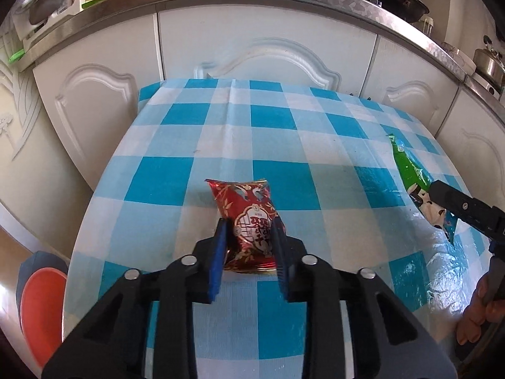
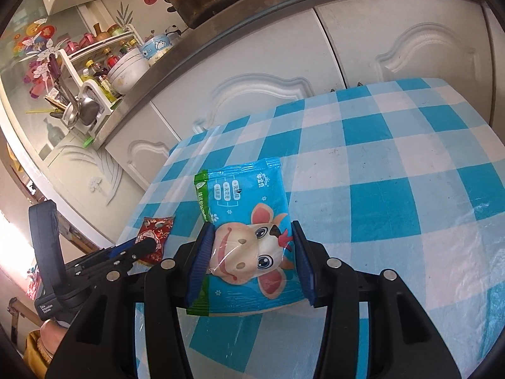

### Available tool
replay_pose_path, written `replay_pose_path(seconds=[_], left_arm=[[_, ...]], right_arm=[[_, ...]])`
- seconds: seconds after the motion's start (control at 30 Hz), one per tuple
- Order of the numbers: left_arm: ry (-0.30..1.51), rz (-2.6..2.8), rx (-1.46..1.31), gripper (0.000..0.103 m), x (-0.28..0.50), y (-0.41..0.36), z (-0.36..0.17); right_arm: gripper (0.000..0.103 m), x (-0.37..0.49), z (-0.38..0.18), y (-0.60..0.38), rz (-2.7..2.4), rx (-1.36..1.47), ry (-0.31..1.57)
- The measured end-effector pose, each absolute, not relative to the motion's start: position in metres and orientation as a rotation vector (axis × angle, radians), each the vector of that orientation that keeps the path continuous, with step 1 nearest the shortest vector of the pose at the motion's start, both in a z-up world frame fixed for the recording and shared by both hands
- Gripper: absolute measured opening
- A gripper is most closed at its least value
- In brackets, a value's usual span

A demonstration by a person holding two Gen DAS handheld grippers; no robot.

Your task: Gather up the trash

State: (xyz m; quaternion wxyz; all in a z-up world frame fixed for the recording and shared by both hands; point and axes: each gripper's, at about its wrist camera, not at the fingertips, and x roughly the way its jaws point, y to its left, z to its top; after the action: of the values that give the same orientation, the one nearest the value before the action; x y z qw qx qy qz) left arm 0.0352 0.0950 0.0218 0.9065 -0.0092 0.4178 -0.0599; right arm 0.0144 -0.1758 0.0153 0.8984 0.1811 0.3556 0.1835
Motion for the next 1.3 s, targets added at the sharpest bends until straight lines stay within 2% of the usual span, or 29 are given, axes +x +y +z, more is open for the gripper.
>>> replay_pose_path(seconds=[0.27, 0.47, 0.5, 0.57, 0.63, 0.8, 0.87, 1.13, 1.2, 1.3], left_arm=[[0.864, -0.176, -0.129, 0.016, 0.008, 0.120, 0.029], [0.884, -0.231, -0.152, 0.016, -0.016, 0.131, 0.029], [0.888, -0.232, -0.153, 0.021, -0.018, 0.131, 0.030], [0.875, -0.216, -0.160, 0.067, -0.021, 0.129, 0.032], [0.844, -0.185, -0.127, 0.075, -0.020, 0.123, 0.035], [0.892, -0.143, -0.052, 0.074, 0.002, 0.100, 0.026], [0.924, -0.119, -0.027, 0.052, 0.011, 0.094, 0.018], [0.891, -0.087, 0.027, 0.049, 0.009, 0.086, 0.013], [0.888, -0.089, 0.015, 0.049, 0.005, 0.089, 0.014], [0.888, -0.104, -0.018, 0.049, -0.003, 0.096, 0.016]], right_arm=[[0.050, -0.010, 0.020, -0.168, 0.395, 0.364, 0.752], [0.050, -0.028, 0.026, -0.159, 0.406, 0.334, 0.759], [0.050, -0.031, 0.027, -0.157, 0.405, 0.330, 0.759], [0.050, -0.035, 0.028, -0.157, 0.404, 0.330, 0.758], [0.050, -0.039, 0.029, -0.158, 0.403, 0.337, 0.755], [0.048, -0.050, 0.031, -0.168, 0.394, 0.361, 0.747], [0.048, -0.054, 0.033, -0.174, 0.400, 0.382, 0.736], [0.050, -0.063, 0.038, -0.177, 0.381, 0.339, 0.741], [0.071, -0.063, 0.035, -0.169, 0.359, 0.294, 0.756], [0.086, -0.060, 0.028, -0.152, 0.341, 0.217, 0.794]])
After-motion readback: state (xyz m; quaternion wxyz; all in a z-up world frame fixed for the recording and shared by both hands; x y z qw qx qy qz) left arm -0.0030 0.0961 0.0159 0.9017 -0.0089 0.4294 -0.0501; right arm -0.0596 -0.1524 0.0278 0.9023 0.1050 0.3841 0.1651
